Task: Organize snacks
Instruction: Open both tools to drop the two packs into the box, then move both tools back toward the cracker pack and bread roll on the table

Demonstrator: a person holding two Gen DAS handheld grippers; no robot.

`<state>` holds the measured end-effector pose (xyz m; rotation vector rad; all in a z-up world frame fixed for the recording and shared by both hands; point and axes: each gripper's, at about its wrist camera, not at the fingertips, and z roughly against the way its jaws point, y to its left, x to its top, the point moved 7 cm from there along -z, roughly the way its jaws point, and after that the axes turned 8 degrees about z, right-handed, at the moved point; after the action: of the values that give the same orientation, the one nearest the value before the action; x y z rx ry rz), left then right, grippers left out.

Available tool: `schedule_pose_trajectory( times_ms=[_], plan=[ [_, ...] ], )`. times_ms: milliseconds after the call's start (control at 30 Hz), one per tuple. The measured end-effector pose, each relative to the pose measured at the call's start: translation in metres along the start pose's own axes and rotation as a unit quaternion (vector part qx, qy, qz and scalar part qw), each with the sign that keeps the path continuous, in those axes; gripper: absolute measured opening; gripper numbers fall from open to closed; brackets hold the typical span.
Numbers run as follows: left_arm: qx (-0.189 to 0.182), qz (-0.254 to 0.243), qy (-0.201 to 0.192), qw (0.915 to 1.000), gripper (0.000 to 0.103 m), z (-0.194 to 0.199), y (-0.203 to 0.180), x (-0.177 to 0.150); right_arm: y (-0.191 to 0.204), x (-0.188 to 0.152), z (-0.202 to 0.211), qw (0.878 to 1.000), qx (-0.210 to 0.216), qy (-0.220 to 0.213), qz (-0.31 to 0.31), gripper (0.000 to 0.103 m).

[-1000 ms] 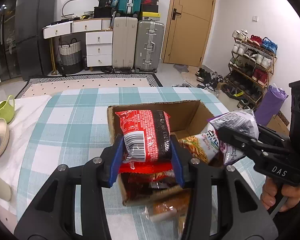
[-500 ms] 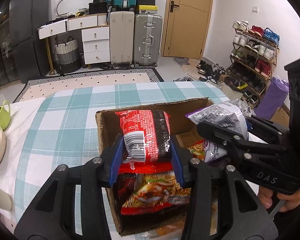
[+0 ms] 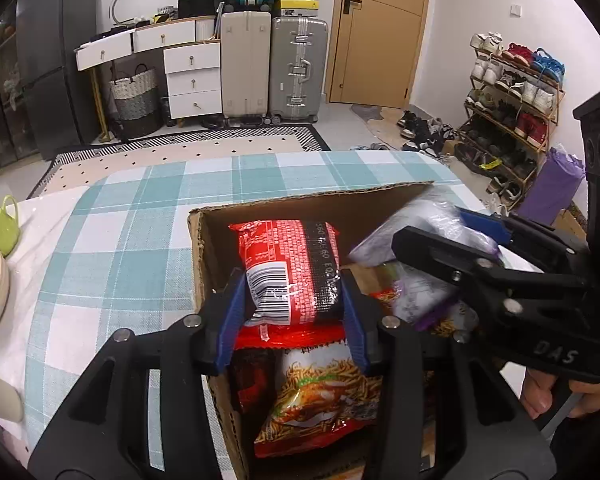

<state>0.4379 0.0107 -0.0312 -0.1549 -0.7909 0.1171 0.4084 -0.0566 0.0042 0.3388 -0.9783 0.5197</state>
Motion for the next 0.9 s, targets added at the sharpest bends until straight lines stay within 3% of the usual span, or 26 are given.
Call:
schedule_pose_trajectory(
  times_ms=[67,167,300,367,467,900],
  plan=[
    [-0.001,0.0,-0.001,1.0,0.043,0.004,0.001,-0.001,0.0,-0.001,0.01,1.0,-0.005,-0.006,0.006,0.071],
    [-0.004,-0.001,0.001,1.0,0.048,0.013,0.001,-0.005,0.0,-0.006,0.027,1.0,-0.013,-0.011,0.008,0.087],
    [-0.017,-0.001,-0.009,0.9998,0.083,0.038,-0.001,-0.012,-0.001,-0.017,0.05,1.0,-0.027,-0.008,0.004,0.1],
    [-0.013,0.001,-0.019,0.9997,0.086,0.052,-0.001,-0.015,-0.002,-0.023,0.061,0.999,-0.032,-0.004,-0.002,0.102],
    [-0.021,0.01,-0.022,0.9995,0.102,0.073,0.0,-0.024,-0.003,-0.032,0.078,0.999,-0.037,0.002,-0.012,0.102],
    [-0.007,0.031,-0.038,0.9988,0.102,0.155,0.021,-0.103,0.018,-0.1,0.105,0.996,-0.048,0.045,-0.055,0.102]
  ],
)
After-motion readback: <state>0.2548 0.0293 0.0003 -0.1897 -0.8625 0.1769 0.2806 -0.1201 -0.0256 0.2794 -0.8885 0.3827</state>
